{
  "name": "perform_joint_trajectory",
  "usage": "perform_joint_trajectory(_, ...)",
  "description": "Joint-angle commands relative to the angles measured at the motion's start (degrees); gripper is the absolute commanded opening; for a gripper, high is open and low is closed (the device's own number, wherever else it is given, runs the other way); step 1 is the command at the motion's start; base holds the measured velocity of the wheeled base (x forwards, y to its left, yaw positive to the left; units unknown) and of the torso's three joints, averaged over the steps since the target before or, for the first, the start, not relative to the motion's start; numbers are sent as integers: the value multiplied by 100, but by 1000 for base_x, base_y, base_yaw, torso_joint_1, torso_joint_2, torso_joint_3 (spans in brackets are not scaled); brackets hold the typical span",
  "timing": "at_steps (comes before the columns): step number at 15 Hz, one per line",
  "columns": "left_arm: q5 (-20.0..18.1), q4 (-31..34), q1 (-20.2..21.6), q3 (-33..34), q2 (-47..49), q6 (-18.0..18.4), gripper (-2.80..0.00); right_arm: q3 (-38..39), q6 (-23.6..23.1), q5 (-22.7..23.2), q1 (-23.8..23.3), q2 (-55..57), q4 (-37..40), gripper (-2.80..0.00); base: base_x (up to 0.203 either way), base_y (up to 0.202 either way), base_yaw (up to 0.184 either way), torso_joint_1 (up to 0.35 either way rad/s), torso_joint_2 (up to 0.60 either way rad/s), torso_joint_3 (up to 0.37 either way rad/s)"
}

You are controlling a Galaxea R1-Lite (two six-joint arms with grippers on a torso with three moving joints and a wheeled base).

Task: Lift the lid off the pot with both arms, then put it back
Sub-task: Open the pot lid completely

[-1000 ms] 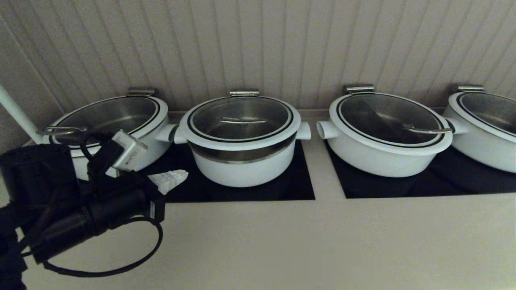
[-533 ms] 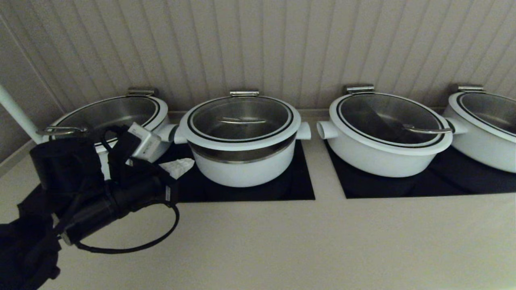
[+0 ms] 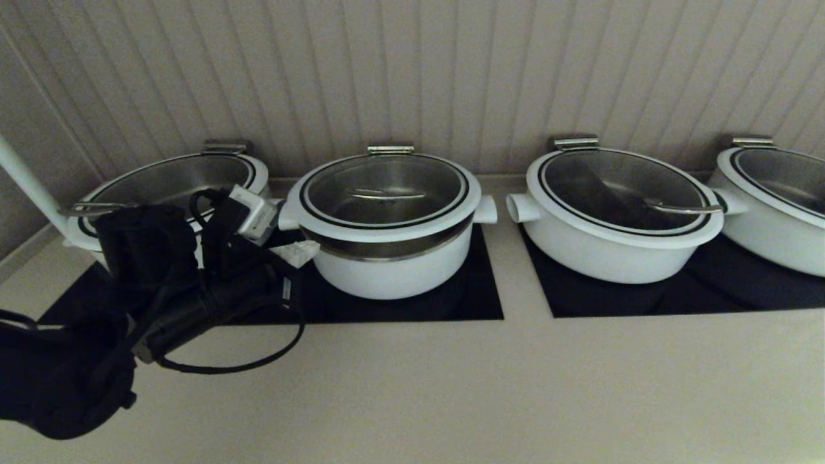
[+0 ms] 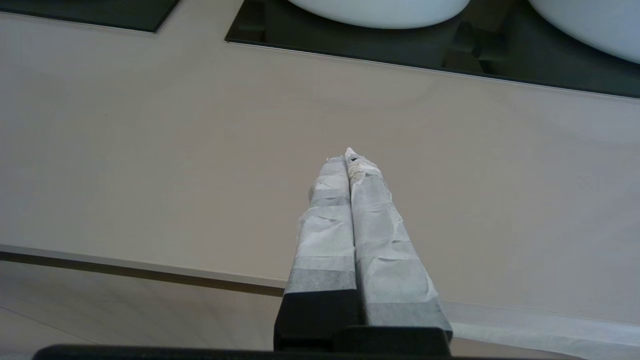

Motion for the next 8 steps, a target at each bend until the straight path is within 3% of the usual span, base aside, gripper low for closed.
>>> perform_joint_trajectory(1,40,-39,1,-157,161,5,-280,-1,-5,12,0,-4,4,-280,0,0,0,0,0,0)
perform_joint_trajectory(5,59,-39,1,-505,289,2,-280,-1,-5,4,0,-4,4,-280,0,0,0,0,0,0)
perform_joint_trajectory(8,281,-39,1,-739,427,5,-280,-1,-5,4,0,-4,4,-280,0,0,0,0,0,0)
